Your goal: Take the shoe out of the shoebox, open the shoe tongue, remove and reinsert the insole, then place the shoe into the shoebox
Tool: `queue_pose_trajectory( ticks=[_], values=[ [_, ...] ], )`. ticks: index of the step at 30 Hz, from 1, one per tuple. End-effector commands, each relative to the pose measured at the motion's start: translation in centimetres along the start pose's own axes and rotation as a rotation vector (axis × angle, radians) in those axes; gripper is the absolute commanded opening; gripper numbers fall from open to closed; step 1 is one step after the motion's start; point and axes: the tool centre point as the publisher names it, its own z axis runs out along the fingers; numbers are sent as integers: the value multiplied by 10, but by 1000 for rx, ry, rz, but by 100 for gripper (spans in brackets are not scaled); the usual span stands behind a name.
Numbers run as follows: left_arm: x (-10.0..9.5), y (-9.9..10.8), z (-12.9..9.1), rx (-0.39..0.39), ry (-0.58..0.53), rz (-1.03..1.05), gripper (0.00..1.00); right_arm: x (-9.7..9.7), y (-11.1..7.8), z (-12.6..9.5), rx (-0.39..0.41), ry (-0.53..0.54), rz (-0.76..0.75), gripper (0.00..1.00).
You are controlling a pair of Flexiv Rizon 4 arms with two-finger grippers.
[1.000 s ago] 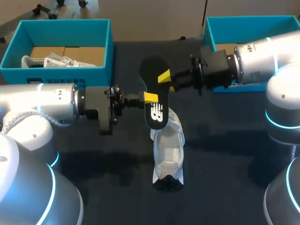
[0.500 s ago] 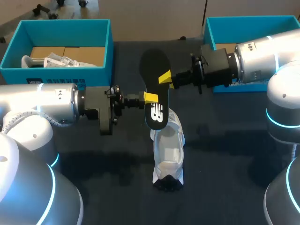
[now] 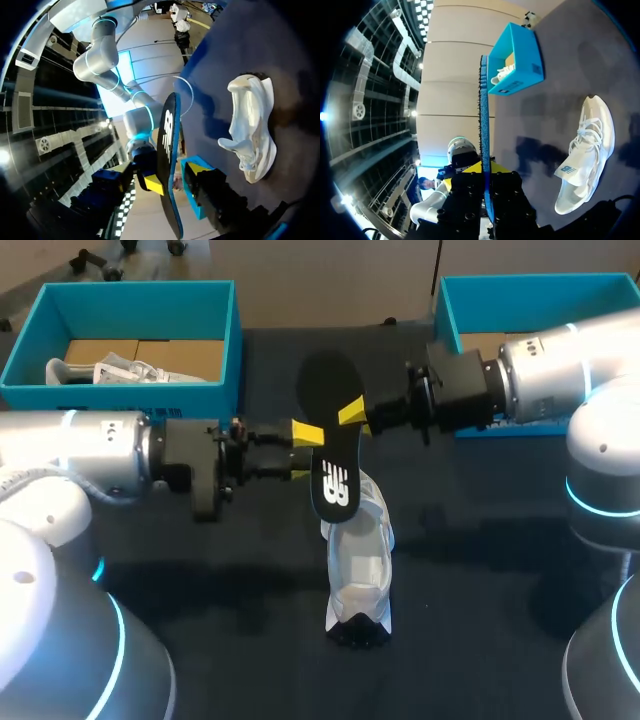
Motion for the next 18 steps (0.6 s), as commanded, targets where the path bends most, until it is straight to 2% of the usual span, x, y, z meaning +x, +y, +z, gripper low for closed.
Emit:
queue_pose_trajectory(
  ticks=[1,5,9,13,16,18],
  values=[
    [-8,0,-41,34,121,-19,100,-6,-1,4,0,1,9,0],
    [-5,5,-56,71,284,-33,100,-13,0,5,6,4,23,0],
    [-8,13,-67,92,386,-41,100,-17,2,5,8,8,26,0],
    [-11,24,-78,140,473,-90,100,-22,4,7,5,4,33,0],
    [-13,38,-83,132,496,-118,100,-26,5,8,6,11,44,0],
    [-17,47,-85,159,519,-109,100,-26,5,8,6,11,44,0]
  ],
)
